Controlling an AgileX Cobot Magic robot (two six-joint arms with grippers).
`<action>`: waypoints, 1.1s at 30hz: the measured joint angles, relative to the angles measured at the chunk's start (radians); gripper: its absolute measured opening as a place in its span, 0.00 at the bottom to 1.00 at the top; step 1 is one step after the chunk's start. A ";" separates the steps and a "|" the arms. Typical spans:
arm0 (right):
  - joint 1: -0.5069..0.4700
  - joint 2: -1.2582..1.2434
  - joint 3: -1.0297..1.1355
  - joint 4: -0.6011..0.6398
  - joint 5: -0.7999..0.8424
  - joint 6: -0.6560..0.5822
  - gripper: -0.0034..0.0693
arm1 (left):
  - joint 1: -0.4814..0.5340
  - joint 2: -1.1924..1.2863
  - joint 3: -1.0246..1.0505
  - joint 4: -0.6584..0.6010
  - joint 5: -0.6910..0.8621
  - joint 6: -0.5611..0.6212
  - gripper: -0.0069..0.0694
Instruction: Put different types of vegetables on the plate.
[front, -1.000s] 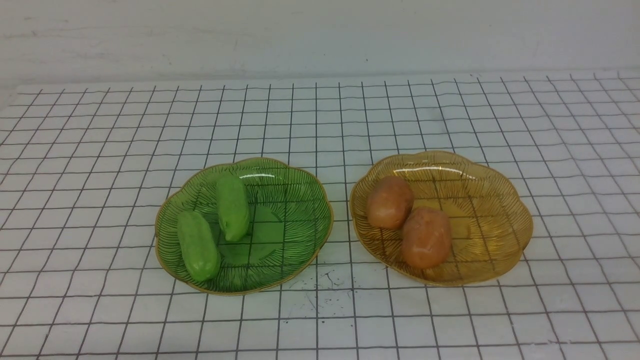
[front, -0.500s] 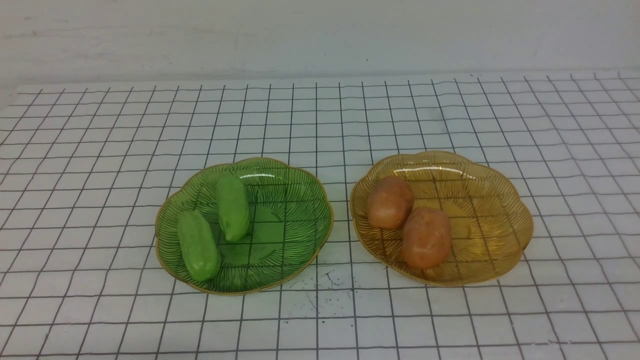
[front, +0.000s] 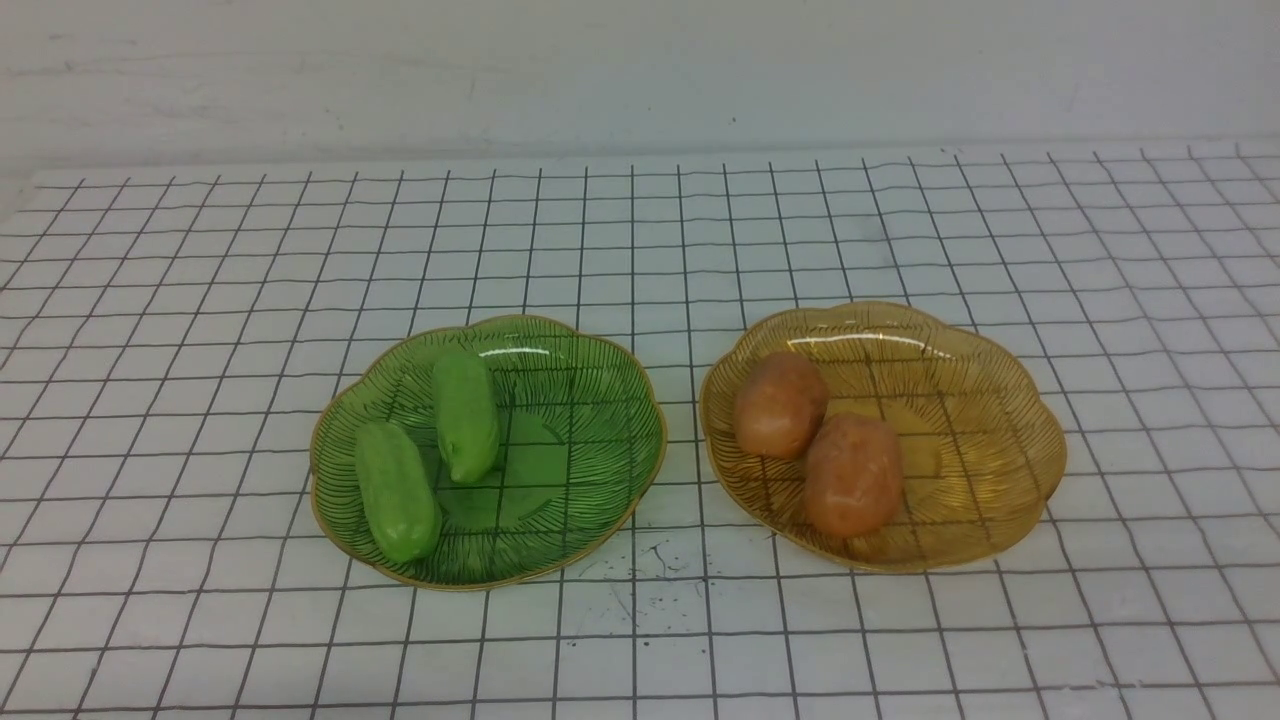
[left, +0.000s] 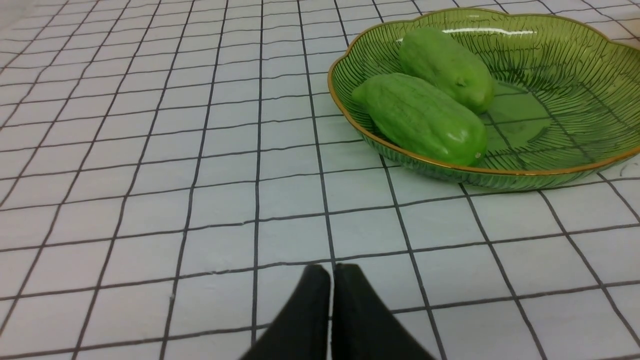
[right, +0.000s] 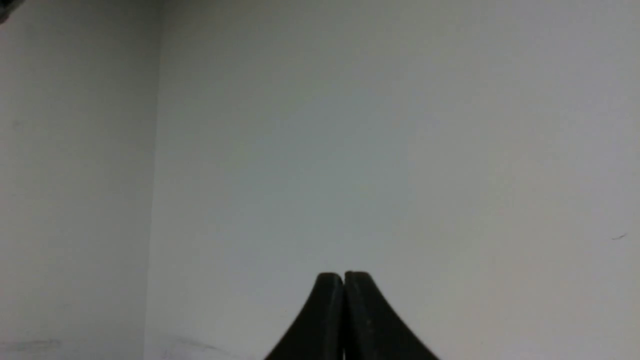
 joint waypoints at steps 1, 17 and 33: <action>0.000 0.000 0.000 0.004 0.005 -0.005 0.03 | 0.000 0.000 0.000 0.000 0.000 0.000 0.08; -0.403 -0.002 0.289 -0.143 0.245 -0.005 0.03 | 0.000 0.000 0.000 0.000 0.000 -0.001 0.08; -0.759 -0.001 0.443 -0.094 0.318 0.094 0.03 | 0.000 0.000 0.000 0.000 0.000 -0.001 0.08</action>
